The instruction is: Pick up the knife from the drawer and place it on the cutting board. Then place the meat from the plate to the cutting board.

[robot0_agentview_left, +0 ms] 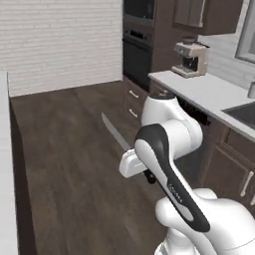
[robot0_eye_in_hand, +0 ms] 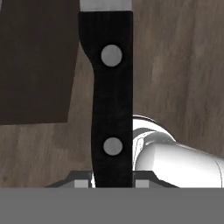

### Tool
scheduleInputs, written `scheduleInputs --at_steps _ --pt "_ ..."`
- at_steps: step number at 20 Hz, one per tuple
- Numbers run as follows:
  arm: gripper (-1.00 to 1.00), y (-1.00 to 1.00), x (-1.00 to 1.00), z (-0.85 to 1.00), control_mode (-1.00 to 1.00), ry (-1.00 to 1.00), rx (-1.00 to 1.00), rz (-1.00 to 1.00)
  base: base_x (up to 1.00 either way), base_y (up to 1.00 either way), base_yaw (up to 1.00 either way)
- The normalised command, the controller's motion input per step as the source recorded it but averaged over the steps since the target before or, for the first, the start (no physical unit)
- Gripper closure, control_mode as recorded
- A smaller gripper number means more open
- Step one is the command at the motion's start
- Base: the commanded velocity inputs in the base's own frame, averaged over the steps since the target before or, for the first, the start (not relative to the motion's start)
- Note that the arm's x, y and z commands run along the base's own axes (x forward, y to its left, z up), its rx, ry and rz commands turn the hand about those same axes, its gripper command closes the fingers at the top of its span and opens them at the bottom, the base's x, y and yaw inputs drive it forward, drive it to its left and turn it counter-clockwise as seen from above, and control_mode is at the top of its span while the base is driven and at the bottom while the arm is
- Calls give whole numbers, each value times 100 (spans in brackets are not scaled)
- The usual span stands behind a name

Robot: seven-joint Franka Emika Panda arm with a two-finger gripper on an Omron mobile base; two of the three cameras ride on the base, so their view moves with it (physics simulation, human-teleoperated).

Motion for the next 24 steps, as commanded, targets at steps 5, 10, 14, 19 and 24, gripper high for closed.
scheduleInputs --at_steps 5,10,14,19,24 --pt "100 0 0 0 100 0 0 0 100 -37 52" --pt "100 0 0 0 100 0 0 0 100 -35 44" --pt "100 0 0 0 100 0 0 0 100 -38 46" --pt "100 0 0 0 100 0 0 0 100 -32 50" --pt "100 0 0 0 100 0 0 0 100 -34 51"
